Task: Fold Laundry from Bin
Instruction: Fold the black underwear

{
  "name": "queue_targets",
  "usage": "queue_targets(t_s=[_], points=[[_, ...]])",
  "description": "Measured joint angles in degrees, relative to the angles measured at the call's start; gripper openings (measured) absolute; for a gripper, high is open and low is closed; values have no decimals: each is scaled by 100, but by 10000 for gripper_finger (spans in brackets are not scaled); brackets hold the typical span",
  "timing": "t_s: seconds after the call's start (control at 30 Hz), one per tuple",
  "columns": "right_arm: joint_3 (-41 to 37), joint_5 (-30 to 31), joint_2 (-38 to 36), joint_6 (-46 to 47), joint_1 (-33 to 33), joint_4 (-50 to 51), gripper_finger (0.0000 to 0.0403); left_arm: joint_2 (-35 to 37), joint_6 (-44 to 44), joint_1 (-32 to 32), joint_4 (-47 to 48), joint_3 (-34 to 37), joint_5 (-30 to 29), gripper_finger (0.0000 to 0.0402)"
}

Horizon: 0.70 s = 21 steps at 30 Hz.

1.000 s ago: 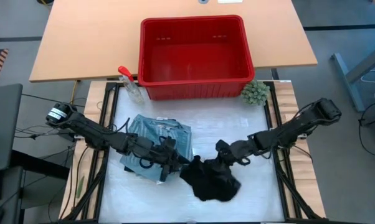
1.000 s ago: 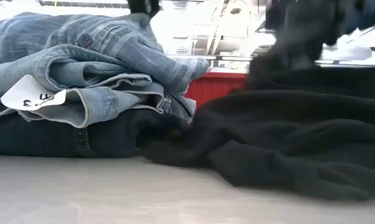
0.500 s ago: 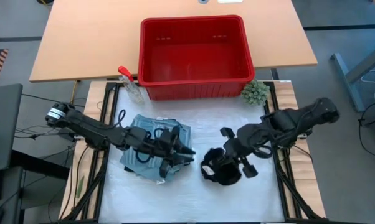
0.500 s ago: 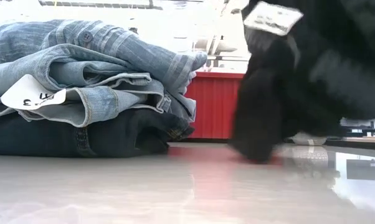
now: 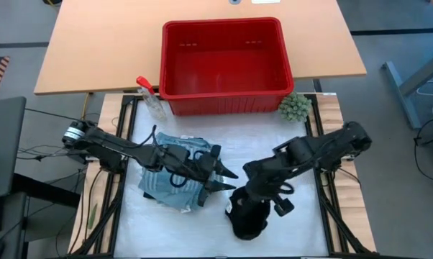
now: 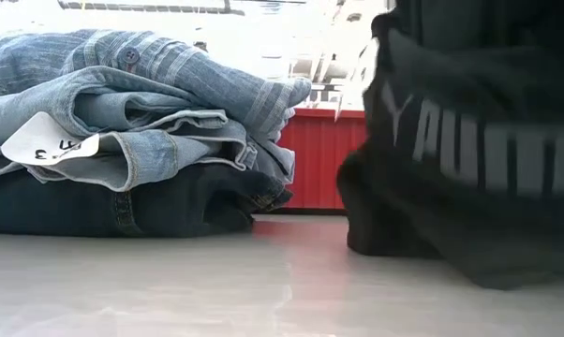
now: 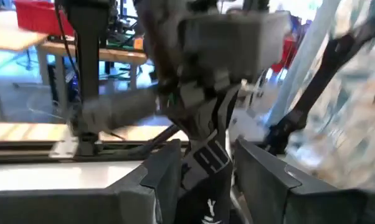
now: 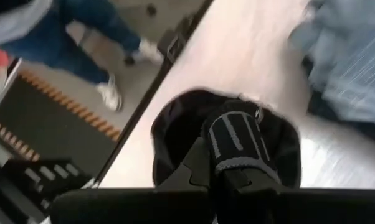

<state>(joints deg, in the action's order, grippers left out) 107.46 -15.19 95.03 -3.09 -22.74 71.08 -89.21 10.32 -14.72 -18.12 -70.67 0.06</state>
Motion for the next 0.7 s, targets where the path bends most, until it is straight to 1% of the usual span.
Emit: queue_targets(t_s=[0.1,0.17,0.23,0.33,0.47,0.57,0.7], points=[[200,-139,281,-2,0,312,20,14,-442,6,792,-261,-80,155],[349,-206,443,4,-2,494,20,9,-429,112,1282,-358,32,169],[500,-218,570,6,-2,586,20,9,-222,283,1542,-369,301,181],[771,-220,758,149,2,629,20,9,32,526,1675,-231,772,194],[1062,-217,922,366,47,629,20,-18,67,719,1841,-151,1242,197],[1132,-185,935,668,84,563,20,-257,-21,787,1858,-147,1610,197],[1138,-134,932,1017,118,477,20,-803,-278,784,1625,-140,1821,197]])
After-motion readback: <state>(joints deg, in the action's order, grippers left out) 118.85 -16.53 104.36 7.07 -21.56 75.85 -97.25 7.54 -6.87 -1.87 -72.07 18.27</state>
